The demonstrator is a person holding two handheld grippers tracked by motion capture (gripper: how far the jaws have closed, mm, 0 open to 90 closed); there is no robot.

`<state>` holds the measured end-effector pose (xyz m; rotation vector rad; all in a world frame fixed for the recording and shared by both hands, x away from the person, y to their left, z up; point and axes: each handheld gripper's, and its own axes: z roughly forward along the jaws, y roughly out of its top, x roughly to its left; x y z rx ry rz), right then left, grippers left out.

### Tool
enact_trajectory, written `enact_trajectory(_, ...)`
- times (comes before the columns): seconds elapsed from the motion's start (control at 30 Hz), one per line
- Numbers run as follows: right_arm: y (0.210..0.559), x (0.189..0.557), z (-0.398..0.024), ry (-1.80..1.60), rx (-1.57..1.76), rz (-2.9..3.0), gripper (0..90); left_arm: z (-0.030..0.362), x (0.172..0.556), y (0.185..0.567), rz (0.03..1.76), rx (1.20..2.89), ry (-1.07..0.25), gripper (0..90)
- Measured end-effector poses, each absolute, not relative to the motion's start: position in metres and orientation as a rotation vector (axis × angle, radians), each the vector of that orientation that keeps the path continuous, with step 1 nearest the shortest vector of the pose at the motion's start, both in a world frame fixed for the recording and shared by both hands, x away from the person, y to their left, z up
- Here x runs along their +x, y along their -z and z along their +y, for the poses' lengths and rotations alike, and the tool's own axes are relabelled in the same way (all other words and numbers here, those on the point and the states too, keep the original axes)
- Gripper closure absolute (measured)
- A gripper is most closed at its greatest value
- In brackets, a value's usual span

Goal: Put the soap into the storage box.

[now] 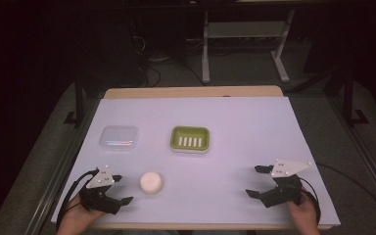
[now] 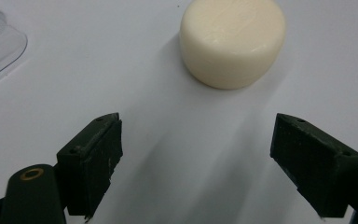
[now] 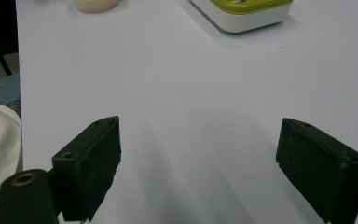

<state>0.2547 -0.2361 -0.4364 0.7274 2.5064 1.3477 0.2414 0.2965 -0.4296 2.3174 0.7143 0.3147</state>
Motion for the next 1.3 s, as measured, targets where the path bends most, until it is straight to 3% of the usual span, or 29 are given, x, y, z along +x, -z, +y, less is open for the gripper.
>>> enact_trajectory(1.3, 0.437, 0.254, -0.235, -1.343, 0.733, 2.507, 13.1, 0.258, 0.261, 0.409, 0.588, 2.409, -0.242, 15.9)
